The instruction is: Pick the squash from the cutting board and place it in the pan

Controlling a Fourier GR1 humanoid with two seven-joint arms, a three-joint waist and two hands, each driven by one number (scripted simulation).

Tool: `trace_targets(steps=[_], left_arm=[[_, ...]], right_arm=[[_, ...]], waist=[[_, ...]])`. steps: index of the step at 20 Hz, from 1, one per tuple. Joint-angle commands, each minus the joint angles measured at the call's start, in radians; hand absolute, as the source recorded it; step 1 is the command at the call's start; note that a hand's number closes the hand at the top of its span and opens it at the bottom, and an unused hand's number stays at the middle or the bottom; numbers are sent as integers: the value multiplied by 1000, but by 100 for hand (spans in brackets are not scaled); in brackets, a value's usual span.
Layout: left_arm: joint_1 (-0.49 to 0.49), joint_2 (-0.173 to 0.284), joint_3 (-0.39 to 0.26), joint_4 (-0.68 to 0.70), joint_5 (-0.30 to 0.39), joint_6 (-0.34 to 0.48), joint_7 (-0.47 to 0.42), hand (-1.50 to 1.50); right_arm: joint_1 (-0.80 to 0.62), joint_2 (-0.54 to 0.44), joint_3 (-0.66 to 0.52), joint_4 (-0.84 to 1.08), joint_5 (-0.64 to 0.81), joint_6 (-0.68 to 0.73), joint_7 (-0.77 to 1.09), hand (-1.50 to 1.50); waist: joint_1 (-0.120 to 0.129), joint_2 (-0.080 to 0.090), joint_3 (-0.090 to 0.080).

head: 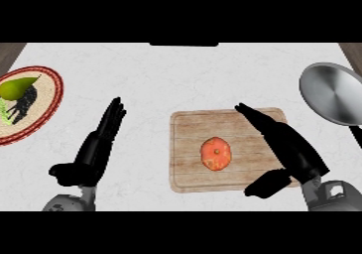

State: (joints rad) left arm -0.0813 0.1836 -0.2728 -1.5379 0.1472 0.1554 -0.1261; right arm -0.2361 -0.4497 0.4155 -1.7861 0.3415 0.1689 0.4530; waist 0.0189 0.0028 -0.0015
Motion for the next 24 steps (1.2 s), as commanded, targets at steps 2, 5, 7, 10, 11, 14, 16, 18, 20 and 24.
trace_targets(steps=[2, 5, 7, 10, 11, 14, 16, 18, 20, 24], left_arm=[[-5, 7, 27, 4, 13, -22, 1, 0], [-8, -28, 20, 37, -10, -19, -35, 0], [-8, -12, 48, -2, -14, -15, 9, 0], [51, -13, 44, -84, -42, -16, 63, 0], [28, -5, 76, -43, -35, -45, 29, 0], [19, -38, 78, 1, -41, -53, -2, 0], [41, -56, 51, -101, -77, -21, 86, 0], [19, -62, 82, 13, -68, -64, -2, 0], [47, -84, 53, -48, -91, -48, 39, 0], [28, -86, 83, -20, -94, -72, 20, 0]], right_arm=[[-140, 65, 103, 161, 101, 90, 105, -150], [-108, 113, 136, 175, 151, 104, 127, -150], [-95, 155, 148, 98, 164, 149, 218, -150], [-114, 210, 81, 194, 198, 163, 152, -150], [-83, 195, 57, 180, 187, 179, 124, -150], [-5, 228, 115, 144, 276, 134, 148, -150], [-108, 274, 31, 211, 255, 206, 149, -150], [-124, 290, 3, 298, 288, 161, 73, -150], [-33, 308, 43, 261, 347, 112, 72, -150], [-47, 329, 2, 357, 372, 75, -23, -150]], waist=[[2, 0, 1], [-13, -1, 1], [-17, -4, 1], [-15, -3, 2], [-17, -3, 1], [-20, -3, 1], [-15, -3, 2], [-16, -2, 1], [-18, -3, 2], [-16, -2, 2]])
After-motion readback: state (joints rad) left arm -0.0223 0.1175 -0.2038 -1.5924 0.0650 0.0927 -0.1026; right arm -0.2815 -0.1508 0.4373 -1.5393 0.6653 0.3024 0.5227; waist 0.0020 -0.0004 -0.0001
